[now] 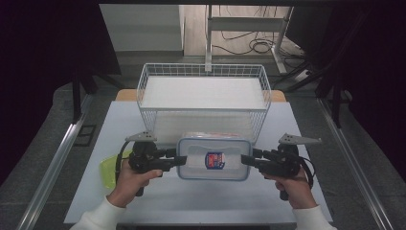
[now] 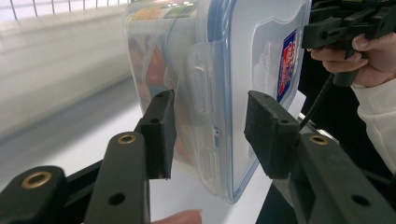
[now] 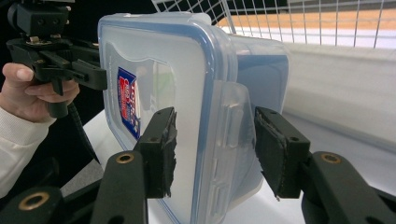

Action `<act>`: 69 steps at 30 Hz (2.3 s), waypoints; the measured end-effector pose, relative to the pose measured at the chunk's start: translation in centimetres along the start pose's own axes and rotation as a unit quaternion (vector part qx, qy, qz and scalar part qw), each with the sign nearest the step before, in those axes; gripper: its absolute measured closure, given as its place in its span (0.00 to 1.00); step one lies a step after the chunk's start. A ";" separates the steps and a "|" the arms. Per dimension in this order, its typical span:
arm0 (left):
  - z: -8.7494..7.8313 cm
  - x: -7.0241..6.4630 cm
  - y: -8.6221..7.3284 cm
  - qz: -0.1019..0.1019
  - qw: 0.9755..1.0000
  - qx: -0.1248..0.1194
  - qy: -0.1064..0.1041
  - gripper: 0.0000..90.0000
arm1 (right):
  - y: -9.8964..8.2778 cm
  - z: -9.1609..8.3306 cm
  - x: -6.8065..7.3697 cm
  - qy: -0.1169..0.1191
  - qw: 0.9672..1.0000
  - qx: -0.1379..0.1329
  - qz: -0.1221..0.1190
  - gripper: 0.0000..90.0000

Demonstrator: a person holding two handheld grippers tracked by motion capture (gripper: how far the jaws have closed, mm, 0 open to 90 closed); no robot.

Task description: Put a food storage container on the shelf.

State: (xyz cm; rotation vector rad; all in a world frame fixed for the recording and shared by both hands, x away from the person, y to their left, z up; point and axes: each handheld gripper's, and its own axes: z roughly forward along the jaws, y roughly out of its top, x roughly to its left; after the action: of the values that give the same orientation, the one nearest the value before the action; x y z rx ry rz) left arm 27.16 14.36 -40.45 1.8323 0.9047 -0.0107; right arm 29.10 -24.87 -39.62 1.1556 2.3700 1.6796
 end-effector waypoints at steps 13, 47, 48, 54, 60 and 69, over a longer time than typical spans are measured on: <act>-1.5 0.3 3.7 0.020 1.000 -0.015 0.009 0.60 | 3.6 -0.1 0.2 0.001 1.000 -0.020 -0.019 0.56; -4.6 3.3 12.7 0.038 0.998 -0.039 0.036 0.60 | 14.7 2.3 -1.0 0.018 0.999 -0.024 -0.046 0.56; -4.5 3.5 12.9 0.035 0.998 -0.039 0.036 0.60 | 15.0 2.4 -1.2 0.018 0.999 -0.021 -0.046 0.56; -3.9 4.8 14.1 0.028 0.998 -0.037 0.033 0.60 | 16.6 3.1 -2.3 0.017 0.999 -0.009 -0.041 0.56; -3.1 5.9 15.2 0.026 0.998 -0.033 0.036 0.59 | 17.8 3.6 -3.5 0.015 0.999 -0.005 -0.039 0.56; -1.8 7.8 15.6 0.002 0.999 -0.016 0.034 0.59 | 18.2 5.1 -5.4 0.010 1.000 0.014 -0.020 0.56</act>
State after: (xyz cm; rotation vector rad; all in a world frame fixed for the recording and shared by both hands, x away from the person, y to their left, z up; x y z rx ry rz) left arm 41.16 17.61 -30.38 1.8126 0.9439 0.0678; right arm 45.14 -21.12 -28.90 1.0933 2.4181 1.6602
